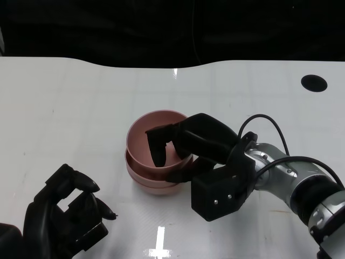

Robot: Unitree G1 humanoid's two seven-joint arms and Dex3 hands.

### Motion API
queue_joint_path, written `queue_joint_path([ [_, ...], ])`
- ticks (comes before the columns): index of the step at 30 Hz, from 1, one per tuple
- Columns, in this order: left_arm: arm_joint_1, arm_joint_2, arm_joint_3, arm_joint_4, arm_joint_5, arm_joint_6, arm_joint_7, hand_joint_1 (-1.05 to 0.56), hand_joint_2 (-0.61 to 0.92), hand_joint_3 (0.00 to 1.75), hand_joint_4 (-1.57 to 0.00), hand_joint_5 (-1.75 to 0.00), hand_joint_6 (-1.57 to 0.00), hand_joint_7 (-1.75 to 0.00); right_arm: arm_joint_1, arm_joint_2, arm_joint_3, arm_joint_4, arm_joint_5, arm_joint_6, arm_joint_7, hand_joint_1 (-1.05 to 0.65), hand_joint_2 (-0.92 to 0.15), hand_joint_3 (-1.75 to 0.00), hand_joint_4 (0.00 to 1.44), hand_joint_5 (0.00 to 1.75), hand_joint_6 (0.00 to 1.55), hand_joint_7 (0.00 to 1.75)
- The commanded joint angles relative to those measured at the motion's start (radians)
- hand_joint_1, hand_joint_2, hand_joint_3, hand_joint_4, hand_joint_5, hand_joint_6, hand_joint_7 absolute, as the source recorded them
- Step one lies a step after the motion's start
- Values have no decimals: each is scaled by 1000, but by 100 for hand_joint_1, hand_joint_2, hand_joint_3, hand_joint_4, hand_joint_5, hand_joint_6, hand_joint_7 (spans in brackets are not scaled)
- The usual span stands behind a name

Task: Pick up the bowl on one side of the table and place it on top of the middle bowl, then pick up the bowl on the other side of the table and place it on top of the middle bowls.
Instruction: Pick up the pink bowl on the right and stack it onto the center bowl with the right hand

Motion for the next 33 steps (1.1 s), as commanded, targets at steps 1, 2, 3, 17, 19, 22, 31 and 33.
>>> queue_joint_path([
  [1,7,7,3,-3,-3,-3,0,8,57,140,-80,-175,-65,-175,-18,0,3,8,-4,2,-12,-20,-75,-71,85,175,67,175],
  [2,7,7,3,-3,-3,-3,0,8,57,140,-80,-175,-65,-175,-18,0,4,8,-4,2,-12,-20,-75,-70,86,175,67,175],
  [3,7,7,3,-3,-3,-3,0,8,57,140,-80,-175,-65,-175,-18,0,4,8,-4,2,-12,-20,-75,-70,86,175,67,175],
  [17,7,4,-1,-4,2,-7,3,7,57,140,-79,-175,-64,-175,-10,5,18,5,-24,11,-18,-15,-71,-68,86,175,69,175],
  [19,6,4,-1,0,7,-14,4,7,56,140,-80,-175,-65,-175,-8,5,21,2,-28,15,-19,-15,-71,-67,85,175,68,175],
  [22,6,4,-1,1,8,-16,4,7,56,140,-80,-175,-65,-175,-8,5,22,1,-29,16,-20,-15,-72,-67,84,175,68,175],
  [31,8,4,-4,-3,14,-17,6,7,55,141,-80,-175,-66,-175,-3,4,24,2,-31,14,-18,-17,-74,-66,85,175,69,175],
  [33,8,2,-3,-5,5,-11,2,7,56,142,-80,-175,-66,-175,-4,4,24,5,-29,12,-15,-17,-74,-65,85,175,69,175],
])
